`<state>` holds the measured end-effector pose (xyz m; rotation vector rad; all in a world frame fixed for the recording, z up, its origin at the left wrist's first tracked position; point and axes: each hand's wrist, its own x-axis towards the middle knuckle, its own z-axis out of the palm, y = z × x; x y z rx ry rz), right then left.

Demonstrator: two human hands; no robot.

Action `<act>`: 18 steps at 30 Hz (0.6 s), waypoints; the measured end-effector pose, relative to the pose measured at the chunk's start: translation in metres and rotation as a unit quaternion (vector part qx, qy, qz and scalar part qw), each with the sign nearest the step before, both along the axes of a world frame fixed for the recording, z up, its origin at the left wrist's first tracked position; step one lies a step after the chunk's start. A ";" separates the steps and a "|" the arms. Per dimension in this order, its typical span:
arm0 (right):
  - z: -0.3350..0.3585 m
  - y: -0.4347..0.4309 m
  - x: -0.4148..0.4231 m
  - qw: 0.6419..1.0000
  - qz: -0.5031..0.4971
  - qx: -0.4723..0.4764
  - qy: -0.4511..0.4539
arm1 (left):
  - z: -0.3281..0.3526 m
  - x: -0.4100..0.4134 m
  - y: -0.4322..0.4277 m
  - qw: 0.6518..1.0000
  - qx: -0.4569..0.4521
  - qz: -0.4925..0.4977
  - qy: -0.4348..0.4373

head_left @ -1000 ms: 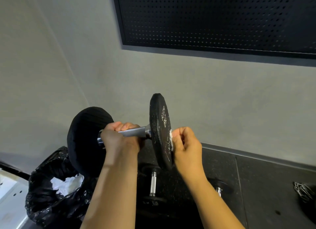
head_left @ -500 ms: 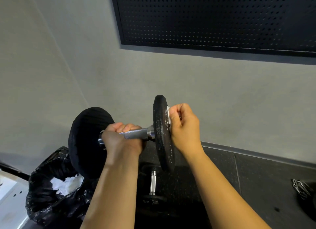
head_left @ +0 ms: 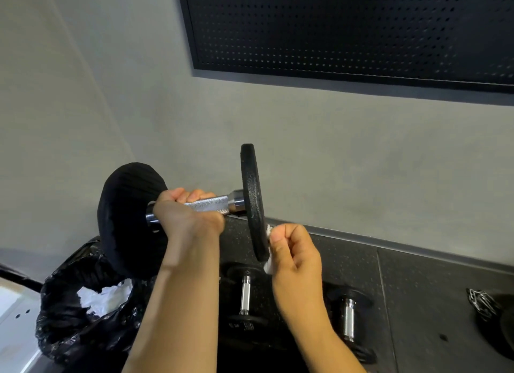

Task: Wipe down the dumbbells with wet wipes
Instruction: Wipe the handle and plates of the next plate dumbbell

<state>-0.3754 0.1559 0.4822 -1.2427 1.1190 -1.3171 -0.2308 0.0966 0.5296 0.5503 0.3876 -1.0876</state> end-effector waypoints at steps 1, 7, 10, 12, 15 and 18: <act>0.004 0.006 0.001 1.000 -0.002 -0.015 -0.002 | -0.001 0.000 0.001 1.000 0.005 0.005 -0.008; 0.025 0.011 0.011 0.989 -0.079 -0.126 0.010 | -0.005 -0.004 0.004 0.997 0.046 0.035 -0.055; 0.029 -0.004 0.012 0.974 -0.116 -0.173 0.084 | -0.005 -0.007 0.005 0.995 0.059 0.038 -0.077; 0.029 -0.018 0.012 0.962 -0.141 -0.189 0.136 | -0.005 -0.009 0.008 0.991 0.083 0.040 -0.094; 0.035 -0.038 0.007 0.955 -0.144 -0.167 0.198 | -0.004 -0.012 0.011 0.986 0.104 0.035 -0.127; 0.042 -0.057 -0.001 0.976 -0.065 -0.081 0.190 | -0.007 -0.010 0.013 0.981 0.105 0.014 -0.162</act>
